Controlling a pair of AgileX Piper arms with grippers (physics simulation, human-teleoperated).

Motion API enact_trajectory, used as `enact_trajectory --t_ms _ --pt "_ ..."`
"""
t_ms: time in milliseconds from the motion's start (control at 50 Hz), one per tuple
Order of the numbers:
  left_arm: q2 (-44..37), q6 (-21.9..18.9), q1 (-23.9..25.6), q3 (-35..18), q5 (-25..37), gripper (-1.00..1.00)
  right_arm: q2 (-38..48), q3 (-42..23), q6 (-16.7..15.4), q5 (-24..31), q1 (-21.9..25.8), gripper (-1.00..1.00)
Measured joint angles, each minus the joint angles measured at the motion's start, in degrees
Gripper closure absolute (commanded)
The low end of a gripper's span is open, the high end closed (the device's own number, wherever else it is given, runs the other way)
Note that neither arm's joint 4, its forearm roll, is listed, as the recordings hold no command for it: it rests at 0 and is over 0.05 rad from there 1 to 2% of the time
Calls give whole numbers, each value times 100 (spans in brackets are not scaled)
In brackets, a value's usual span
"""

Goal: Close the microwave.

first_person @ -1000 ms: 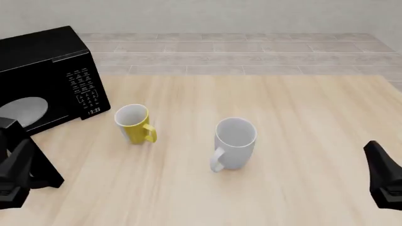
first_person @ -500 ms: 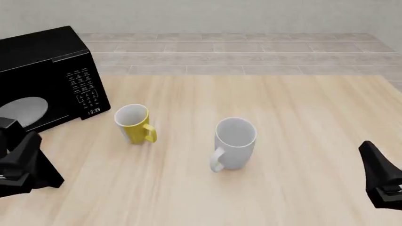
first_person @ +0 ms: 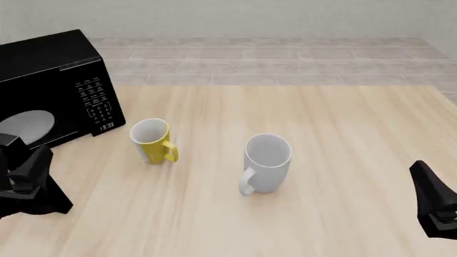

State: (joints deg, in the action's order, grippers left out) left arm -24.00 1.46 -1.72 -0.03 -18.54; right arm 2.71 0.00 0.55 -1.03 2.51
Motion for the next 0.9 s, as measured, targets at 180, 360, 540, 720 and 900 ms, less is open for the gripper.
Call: enact_trajectory --t_ms 180,360,540,720,900 --pt "-484 85 -121 -2 -372 -100 -30 0 31 8 5 -100" --pt "-1177 304 -173 -31 -932 -100 -129 0 38 63 24 -100" --pt "-1760 512 -254 -66 -1513 -100 -192 0 34 91 26 -100" --pt "-2506 684 -339 -127 -2249 -100 -229 0 35 107 33 -100" --pt "-2963 800 -361 -160 -2717 -100 -246 0 46 131 47 -100"
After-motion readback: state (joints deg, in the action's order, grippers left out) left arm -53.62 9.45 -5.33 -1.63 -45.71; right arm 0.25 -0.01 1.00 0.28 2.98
